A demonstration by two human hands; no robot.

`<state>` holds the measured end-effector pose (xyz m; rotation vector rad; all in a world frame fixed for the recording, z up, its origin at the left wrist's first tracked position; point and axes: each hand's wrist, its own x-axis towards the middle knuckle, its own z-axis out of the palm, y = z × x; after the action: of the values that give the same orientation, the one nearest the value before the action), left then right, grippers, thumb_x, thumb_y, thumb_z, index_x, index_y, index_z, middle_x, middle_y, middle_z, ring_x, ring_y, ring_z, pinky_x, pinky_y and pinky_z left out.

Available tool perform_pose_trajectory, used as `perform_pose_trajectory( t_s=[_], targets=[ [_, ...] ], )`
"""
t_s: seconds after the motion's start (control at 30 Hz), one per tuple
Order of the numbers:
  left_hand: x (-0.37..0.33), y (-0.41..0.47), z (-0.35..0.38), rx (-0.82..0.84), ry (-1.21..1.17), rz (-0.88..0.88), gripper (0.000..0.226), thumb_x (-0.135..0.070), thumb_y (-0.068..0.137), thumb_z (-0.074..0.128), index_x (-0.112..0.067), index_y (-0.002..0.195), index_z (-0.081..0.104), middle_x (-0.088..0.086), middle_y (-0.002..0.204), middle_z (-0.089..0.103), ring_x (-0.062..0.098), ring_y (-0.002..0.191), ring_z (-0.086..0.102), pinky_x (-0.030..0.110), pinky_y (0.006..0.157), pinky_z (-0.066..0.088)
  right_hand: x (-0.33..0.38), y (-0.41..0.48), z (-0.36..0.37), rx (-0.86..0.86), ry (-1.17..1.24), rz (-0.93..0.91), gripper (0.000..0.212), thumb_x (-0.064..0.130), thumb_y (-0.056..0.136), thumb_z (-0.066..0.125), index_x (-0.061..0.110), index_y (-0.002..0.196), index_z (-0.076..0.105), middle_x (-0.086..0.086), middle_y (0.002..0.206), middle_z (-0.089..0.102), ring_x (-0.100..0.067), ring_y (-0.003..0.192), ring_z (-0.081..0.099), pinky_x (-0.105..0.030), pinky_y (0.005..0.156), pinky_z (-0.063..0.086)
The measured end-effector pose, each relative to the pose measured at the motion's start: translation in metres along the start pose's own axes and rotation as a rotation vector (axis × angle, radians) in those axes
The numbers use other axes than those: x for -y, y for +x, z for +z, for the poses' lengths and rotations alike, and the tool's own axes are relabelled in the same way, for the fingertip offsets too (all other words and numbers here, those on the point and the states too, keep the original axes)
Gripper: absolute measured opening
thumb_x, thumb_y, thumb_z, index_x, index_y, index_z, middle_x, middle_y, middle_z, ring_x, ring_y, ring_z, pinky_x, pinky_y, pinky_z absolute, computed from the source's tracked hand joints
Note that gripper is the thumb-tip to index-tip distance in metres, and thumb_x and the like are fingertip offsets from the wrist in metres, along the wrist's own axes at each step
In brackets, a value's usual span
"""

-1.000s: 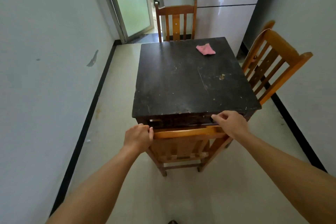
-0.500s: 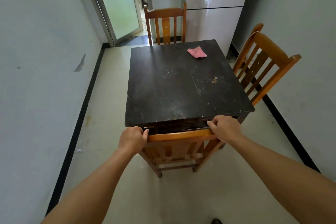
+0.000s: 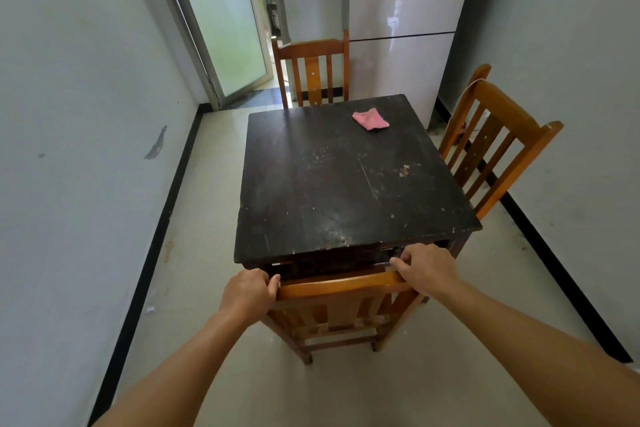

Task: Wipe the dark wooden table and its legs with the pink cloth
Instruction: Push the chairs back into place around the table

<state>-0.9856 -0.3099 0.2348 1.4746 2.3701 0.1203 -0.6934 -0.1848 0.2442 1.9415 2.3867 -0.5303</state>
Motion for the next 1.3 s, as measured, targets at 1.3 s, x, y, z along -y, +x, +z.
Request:
perform_pose_trajectory(
  t_s=[1.3],
  targets=[
    [-0.35,0.333,0.097,0.023,-0.031,-0.145,0.042,-0.043,0.1,0.04,-0.017,0.132,0.045,0.005,0.132,0.045,0.02,0.115,0.049,0.034,0.095,0.045,-0.172,0.467,-0.124,0.421,-0.017,-0.263,0.037,0.041,0.09,0.063,0.027,0.124,0.057,0.006,0.11,0.063,-0.006,0.091,0.061,-0.024,0.076,0.055]
  ],
)
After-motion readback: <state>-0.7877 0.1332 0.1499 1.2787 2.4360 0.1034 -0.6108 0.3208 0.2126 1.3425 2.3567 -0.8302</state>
